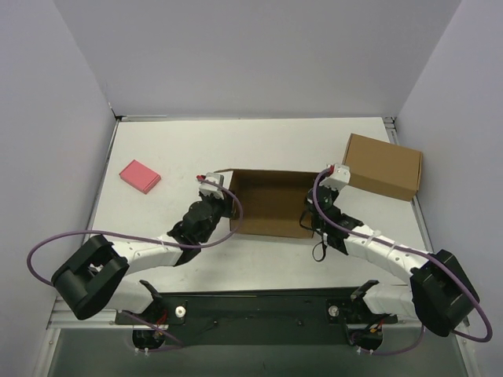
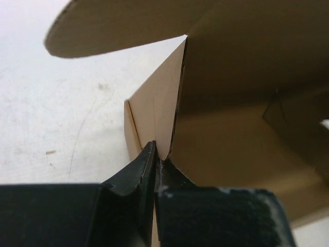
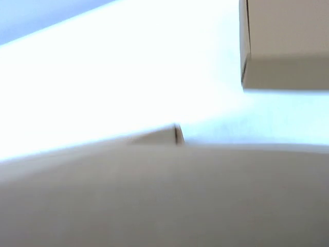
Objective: Fold the paper box
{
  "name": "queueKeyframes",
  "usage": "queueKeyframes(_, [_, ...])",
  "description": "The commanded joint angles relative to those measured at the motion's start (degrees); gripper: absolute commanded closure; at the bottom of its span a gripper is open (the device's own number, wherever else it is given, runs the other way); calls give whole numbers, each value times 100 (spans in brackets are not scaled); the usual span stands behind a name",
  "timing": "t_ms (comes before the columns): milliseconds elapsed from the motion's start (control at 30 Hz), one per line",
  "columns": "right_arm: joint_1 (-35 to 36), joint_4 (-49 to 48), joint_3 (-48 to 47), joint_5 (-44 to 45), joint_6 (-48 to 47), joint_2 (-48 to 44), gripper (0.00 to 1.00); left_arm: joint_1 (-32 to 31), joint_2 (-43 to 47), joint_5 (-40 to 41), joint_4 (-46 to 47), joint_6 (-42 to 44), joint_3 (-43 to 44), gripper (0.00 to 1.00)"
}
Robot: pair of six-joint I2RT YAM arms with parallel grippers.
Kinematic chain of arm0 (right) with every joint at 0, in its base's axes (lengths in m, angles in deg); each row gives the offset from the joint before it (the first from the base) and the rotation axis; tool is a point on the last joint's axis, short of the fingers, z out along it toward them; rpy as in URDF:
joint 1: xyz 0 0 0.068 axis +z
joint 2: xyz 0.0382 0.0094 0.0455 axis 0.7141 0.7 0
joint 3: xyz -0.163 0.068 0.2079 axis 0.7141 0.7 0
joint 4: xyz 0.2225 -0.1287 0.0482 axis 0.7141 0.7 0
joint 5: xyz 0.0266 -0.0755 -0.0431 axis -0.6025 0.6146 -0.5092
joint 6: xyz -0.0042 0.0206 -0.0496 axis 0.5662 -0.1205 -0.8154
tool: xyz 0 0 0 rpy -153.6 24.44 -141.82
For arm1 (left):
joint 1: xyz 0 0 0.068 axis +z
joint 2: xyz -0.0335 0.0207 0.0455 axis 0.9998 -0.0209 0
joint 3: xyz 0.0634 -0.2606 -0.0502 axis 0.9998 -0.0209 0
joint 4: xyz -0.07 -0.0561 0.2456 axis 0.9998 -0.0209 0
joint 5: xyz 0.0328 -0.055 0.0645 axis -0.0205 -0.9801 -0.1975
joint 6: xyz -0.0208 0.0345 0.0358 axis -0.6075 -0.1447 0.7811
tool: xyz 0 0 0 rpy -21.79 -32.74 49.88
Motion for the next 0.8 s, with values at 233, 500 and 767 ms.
queueKeyframes(233, [512, 1507, 709, 66, 981, -473, 60, -512, 39, 305, -239, 263, -681, 100])
queueKeyframes(500, [1415, 2869, 832, 505, 1060, -1974, 32, -627, 425, 411, -537, 563, -707, 100])
queueKeyframes(767, [1927, 4136, 1193, 866, 1263, -3671, 26, -662, 1585, 138, -1135, 466, -1041, 86])
